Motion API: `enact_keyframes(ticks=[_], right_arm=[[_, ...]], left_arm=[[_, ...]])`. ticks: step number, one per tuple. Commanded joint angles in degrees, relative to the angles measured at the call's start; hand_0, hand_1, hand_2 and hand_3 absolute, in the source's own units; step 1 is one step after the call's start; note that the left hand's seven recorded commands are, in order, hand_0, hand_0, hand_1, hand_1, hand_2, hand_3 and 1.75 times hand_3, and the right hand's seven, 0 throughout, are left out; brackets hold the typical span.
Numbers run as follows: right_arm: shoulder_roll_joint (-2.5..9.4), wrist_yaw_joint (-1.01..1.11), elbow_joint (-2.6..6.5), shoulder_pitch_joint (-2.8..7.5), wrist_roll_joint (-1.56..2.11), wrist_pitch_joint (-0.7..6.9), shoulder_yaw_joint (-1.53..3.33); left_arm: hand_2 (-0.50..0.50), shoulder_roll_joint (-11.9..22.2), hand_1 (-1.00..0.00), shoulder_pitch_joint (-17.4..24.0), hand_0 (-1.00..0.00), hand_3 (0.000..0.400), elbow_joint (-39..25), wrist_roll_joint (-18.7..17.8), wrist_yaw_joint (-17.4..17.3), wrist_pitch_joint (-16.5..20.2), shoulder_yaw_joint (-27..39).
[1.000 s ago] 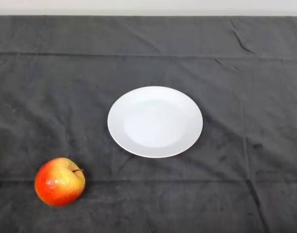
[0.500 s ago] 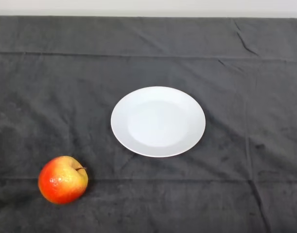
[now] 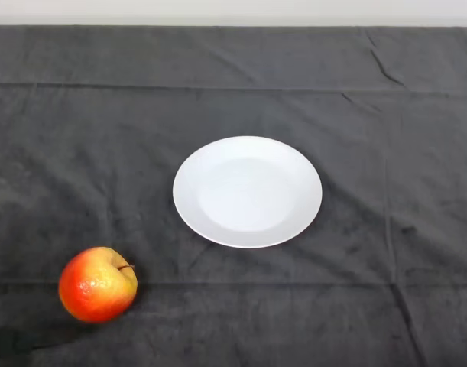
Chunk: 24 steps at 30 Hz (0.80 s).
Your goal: Move the apple to the plate
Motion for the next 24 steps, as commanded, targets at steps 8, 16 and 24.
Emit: enact_keyframes(ticks=[8, 16, 24], right_arm=[[0.55, -0.83, -0.60, 0.41, 0.39, 0.13, -0.77], [0.58, -0.89, -0.69, 0.45, 0.43, 0.16, -0.77], [0.59, -0.94, -0.74, 0.47, 0.47, 0.18, -0.76]], left_arm=[[0.00, 0.5, 0.00, -3.1, 0.00, 0.000, 2.4, 0.9, -1.0, 0.0, -2.8], [0.00, 0.5, 0.00, -6.7, 0.00, 0.000, 7.2, 0.7, -1.5, -0.3, -4.6], [0.00, 0.3, 0.00, -10.4, 0.00, 0.000, 12.3, 0.8, -1.5, -0.5, -6.4]])
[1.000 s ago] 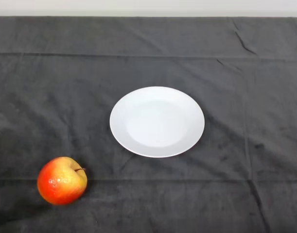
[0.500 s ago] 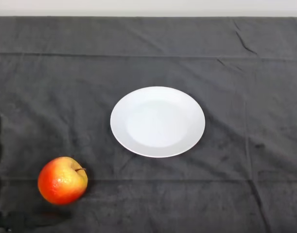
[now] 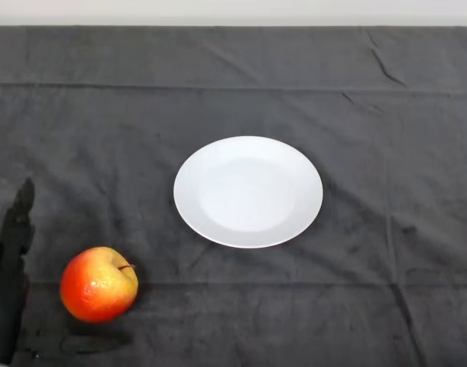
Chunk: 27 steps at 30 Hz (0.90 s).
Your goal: Move the apple to the plate
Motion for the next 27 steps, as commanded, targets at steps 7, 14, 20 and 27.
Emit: enact_keyframes(ticks=[7, 14, 20, 27], right_arm=[[0.58, -0.90, -0.76, 0.48, 0.50, 0.20, -0.75], [0.59, -0.92, -0.78, 0.48, 0.53, 0.21, -0.75], [0.59, -0.93, -0.79, 0.49, 0.55, 0.21, -0.74], [0.59, -0.95, -0.81, 0.50, 0.57, 0.22, -0.73]], left_arm=[[0.00, 0.8, 0.00, -3.8, 0.00, 0.000, 4.0, 0.9, -0.5, 0.1, -1.5], [0.00, 1.3, -1.00, -4.3, -1.00, 0.400, 4.0, 1.0, -0.6, 0.4, -2.0], [0.00, 1.8, -1.00, -4.4, -1.00, 0.400, 3.0, 1.2, -0.5, 1.0, -2.0], [0.00, 2.5, -1.00, -4.8, -1.00, 0.400, 0.2, 1.1, -0.7, 2.9, -1.4]])
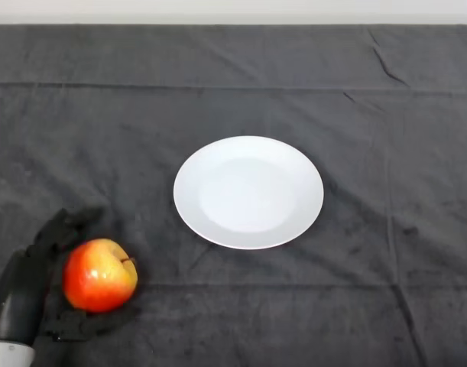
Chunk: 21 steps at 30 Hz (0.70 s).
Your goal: Move the apple to the plate
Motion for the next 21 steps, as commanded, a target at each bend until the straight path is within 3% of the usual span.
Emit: enact_keyframes(ticks=[1, 8, 21], right_arm=[[0.60, -0.94, -0.81, 0.50, 0.57, 0.22, -0.73], [0.61, -0.97, -0.86, 0.51, 0.58, 0.22, -0.71], [0.64, -1.02, -0.94, 0.55, 0.61, 0.21, -0.68]], left_arm=[[0.00, 2.5, -1.00, -2.3, -1.00, 0.400, -2.2, 1.0, -0.5, 1.6, -0.8], [0.00, 2.4, -1.00, -4.9, -1.00, 0.400, -5.7, 1.6, -0.4, 5.4, -0.7], [0.00, 2.1, -1.00, -9.5, -1.00, 0.400, -7.9, 2.3, 0.0, 8.3, -0.6]])
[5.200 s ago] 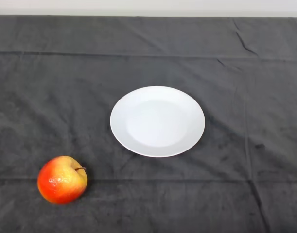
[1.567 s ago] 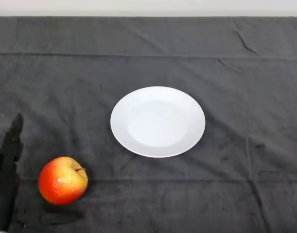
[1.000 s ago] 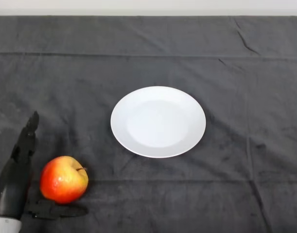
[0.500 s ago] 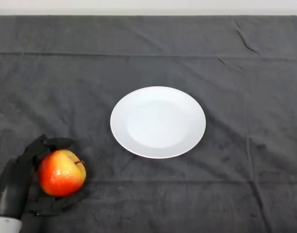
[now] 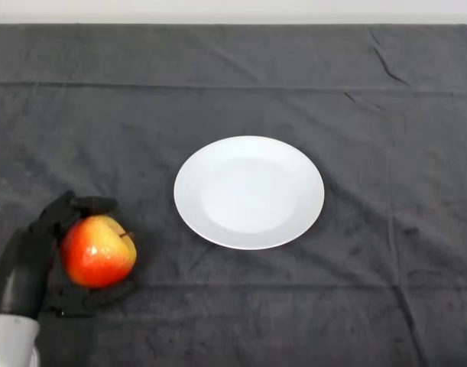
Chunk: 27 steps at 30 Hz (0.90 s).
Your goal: Move the apple to the plate
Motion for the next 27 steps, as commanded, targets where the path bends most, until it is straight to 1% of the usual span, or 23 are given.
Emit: enact_keyframes(ticks=[1, 12, 27], right_arm=[[0.64, -1.01, -0.93, 0.55, 0.59, 0.21, -0.68], [0.65, -1.04, -0.97, 0.57, 0.61, 0.22, -0.66], [0.64, -1.04, -0.96, 0.57, 0.64, 0.23, -0.65]], left_arm=[[0.00, 1.8, -1.00, -2.8, -1.00, 0.400, -3.5, 1.4, 0.3, 1.0, -0.9], [0.00, 0.1, -1.00, -6.5, -1.00, 0.400, -3.3, 2.5, 1.5, 2.3, -3.2], [0.00, -2.9, -1.00, -14.2, -1.00, 0.400, 2.3, 3.1, 3.2, 3.4, -8.3]])
